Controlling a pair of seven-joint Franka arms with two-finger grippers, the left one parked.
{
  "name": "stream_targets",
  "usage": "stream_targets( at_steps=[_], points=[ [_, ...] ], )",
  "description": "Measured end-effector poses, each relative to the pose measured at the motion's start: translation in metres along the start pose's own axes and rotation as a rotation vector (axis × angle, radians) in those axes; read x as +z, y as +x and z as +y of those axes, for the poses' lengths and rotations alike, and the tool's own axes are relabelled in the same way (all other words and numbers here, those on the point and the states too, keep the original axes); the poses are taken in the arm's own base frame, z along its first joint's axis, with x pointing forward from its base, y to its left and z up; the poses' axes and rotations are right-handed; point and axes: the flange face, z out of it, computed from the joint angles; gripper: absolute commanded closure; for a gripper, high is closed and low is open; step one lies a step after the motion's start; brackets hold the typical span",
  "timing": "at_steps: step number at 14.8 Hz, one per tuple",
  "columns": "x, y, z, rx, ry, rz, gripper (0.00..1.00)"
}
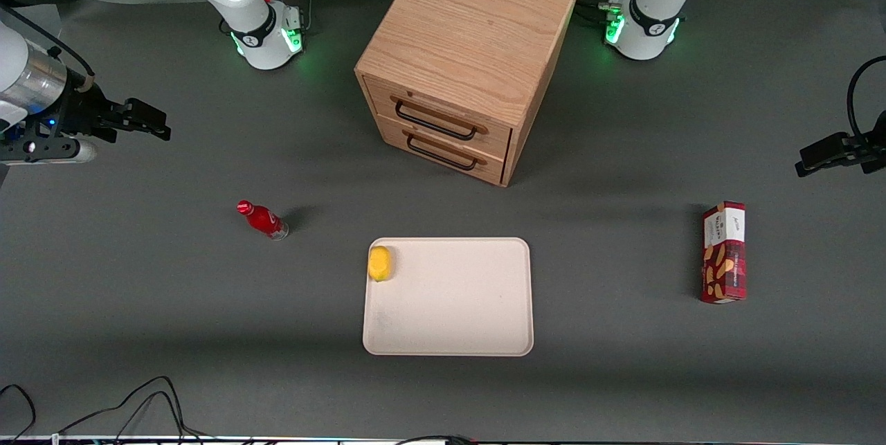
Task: Open upper drawer
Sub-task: 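Move the right gripper toward the upper drawer's black handle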
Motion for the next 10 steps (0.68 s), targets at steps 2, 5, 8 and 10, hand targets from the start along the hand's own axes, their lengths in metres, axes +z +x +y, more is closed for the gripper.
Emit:
stream_targets(
  at_steps=[2,5,8,10],
  points=[
    [0.0,0.0,0.0,0.0,0.0,0.0,0.0],
    [-0.004,0.0,-0.001,-0.001,0.003,0.008,0.0],
    [-0.013,-0.001,-0.01,-0.057,0.024,0.024,0.0],
    [-0.022,-0.003,-0.027,-0.134,0.041,0.039,0.0]
  ],
)
